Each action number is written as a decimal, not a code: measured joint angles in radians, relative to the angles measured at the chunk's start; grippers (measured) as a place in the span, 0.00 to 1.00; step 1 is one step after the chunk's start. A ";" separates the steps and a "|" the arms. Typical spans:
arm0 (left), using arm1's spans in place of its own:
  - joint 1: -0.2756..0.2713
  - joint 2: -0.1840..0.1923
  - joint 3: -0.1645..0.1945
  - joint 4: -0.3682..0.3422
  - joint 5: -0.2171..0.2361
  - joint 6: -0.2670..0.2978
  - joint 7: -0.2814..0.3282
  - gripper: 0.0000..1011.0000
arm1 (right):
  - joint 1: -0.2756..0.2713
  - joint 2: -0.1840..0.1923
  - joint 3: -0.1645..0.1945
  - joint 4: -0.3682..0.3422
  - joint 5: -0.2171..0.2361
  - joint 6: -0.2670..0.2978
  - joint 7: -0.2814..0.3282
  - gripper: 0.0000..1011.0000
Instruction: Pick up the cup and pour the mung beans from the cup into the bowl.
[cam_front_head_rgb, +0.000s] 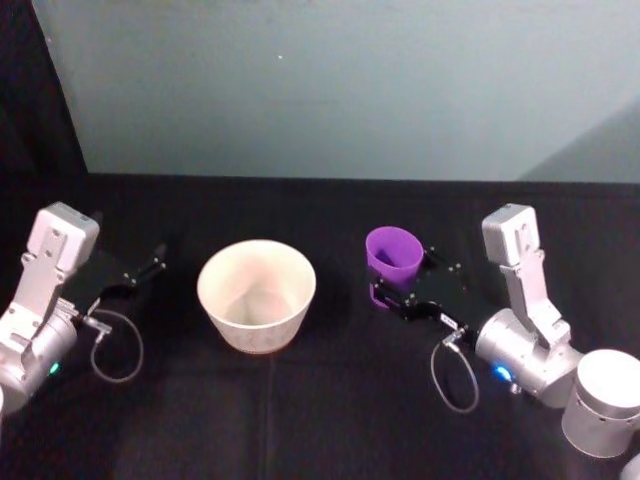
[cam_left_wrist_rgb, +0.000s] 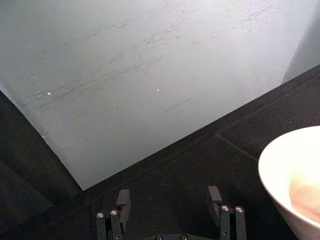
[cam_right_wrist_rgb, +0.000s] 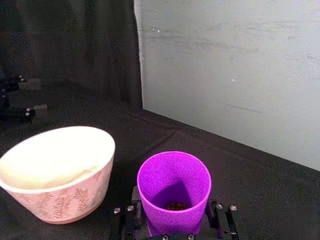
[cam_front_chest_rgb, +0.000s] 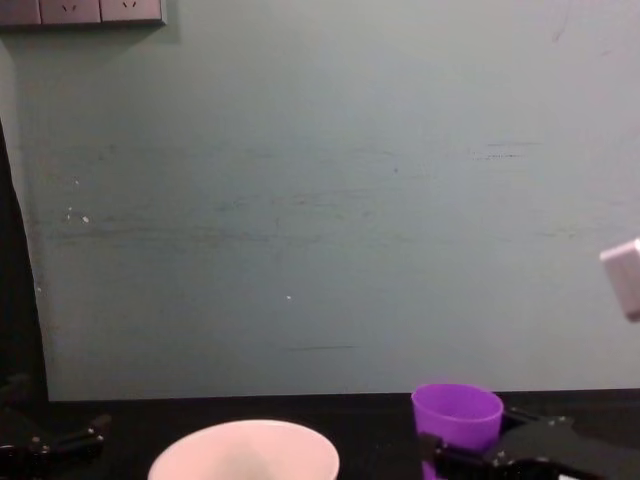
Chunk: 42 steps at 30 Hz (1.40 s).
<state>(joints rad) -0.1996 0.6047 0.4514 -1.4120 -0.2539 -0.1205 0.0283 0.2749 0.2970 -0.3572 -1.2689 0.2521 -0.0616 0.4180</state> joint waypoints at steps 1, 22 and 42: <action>0.000 0.000 0.000 0.000 0.000 0.000 0.000 1.00 | -0.005 0.004 0.003 -0.014 0.003 0.011 -0.002 0.72; 0.000 0.000 0.000 0.000 0.000 0.000 0.000 1.00 | -0.114 0.084 0.058 -0.304 0.085 0.150 -0.052 0.72; 0.000 0.000 0.000 0.000 0.000 0.000 0.000 1.00 | -0.118 0.087 0.058 -0.315 0.081 0.144 -0.060 0.72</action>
<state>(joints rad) -0.1995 0.6047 0.4514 -1.4120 -0.2539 -0.1205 0.0283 0.1573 0.3842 -0.2996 -1.5834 0.3336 0.0820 0.3577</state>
